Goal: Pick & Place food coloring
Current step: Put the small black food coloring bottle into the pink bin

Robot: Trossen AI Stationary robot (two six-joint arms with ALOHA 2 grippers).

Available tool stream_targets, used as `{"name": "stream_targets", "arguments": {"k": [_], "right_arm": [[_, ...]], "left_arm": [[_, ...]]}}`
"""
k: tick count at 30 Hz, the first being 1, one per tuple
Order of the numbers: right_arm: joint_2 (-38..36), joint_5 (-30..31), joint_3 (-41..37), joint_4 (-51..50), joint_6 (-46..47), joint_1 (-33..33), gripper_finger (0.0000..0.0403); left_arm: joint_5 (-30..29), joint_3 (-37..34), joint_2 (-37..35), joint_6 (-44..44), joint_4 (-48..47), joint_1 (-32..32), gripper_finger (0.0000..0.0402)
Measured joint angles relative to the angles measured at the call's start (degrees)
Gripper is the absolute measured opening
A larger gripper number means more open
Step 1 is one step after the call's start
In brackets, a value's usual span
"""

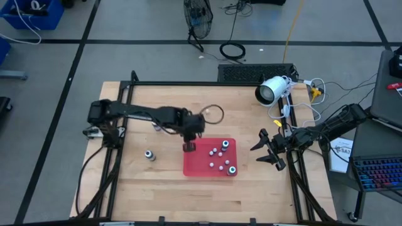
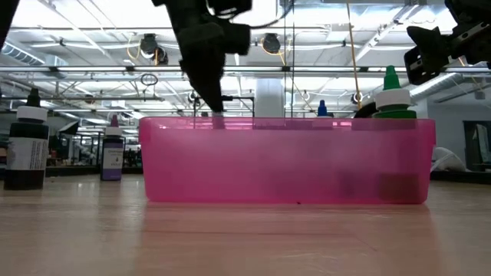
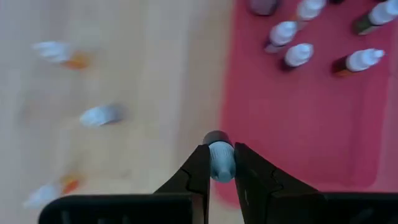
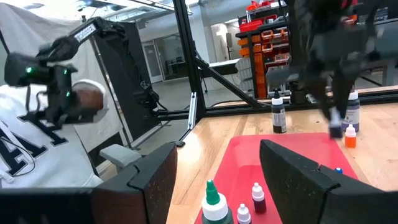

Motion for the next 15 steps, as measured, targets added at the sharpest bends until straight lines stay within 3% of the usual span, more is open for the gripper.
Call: {"name": "stream_targets", "arguments": {"k": [15], "right_arm": [[0.0,0.0,0.0,0.0,0.0,0.0,0.0219]], "left_arm": [[8.8,6.7,15.4,4.6,3.1,-1.2,0.0050]]}}
